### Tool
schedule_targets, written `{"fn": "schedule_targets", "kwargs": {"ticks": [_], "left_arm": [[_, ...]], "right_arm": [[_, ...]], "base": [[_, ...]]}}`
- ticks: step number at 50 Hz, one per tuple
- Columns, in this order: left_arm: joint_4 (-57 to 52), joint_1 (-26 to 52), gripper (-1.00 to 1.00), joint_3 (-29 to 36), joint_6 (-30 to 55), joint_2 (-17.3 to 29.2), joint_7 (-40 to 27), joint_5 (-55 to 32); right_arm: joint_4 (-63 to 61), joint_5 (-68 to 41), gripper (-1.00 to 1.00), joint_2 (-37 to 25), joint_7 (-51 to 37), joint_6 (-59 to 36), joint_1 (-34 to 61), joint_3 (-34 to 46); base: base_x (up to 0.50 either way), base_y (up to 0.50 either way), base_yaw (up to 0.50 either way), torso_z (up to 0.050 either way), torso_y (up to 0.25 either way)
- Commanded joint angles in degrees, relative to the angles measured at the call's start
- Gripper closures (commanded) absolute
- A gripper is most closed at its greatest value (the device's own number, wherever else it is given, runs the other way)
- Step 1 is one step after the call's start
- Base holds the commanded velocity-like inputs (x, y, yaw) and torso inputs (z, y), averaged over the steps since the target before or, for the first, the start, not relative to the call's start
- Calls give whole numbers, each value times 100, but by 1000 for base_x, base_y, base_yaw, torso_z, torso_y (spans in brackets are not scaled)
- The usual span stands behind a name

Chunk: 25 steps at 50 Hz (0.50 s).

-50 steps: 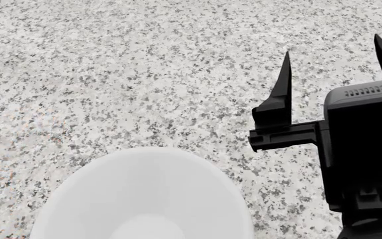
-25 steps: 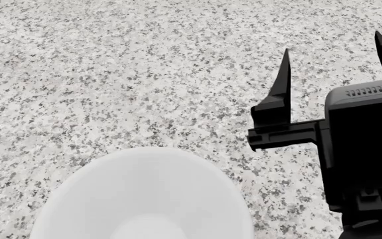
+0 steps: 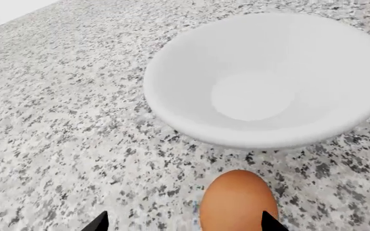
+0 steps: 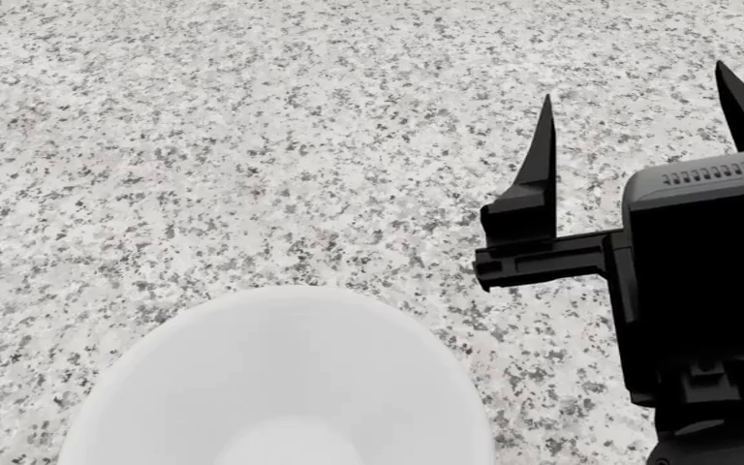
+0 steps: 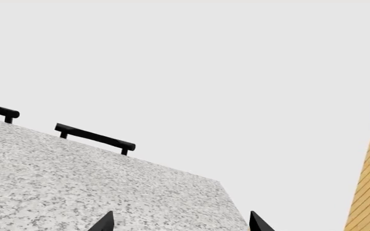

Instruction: Place the eggs and milk next to the bowl.

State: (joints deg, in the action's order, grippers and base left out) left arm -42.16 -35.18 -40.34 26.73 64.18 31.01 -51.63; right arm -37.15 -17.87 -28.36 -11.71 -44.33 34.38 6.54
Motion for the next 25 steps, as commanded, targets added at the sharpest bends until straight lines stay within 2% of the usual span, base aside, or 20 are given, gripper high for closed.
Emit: {"fn": "schedule_targets", "kwargs": {"ticks": [1,11,17,25], "left_arm": [[76,-16,-100,-627,393,-418,-163,-211],[218,116,-100,-670,553,-555,-415,-399],[372,354,-100,-578,887,-503,-1115,-686],[684,696,-100,-317,943,-510,-1584,-848]], "right_arm": [[-74,119,-100,92,103,24,-71,-136],[-8,119,-100,89,111,98,-101,-127],[34,116,-100,95,121,109,-56,-94],[51,113,-100,104,115,108,-35,-56]], "base": [[0,0,0,0,0],[0,0,0,0,0],[0,0,0,0,0],[0,0,0,0,0]]}}
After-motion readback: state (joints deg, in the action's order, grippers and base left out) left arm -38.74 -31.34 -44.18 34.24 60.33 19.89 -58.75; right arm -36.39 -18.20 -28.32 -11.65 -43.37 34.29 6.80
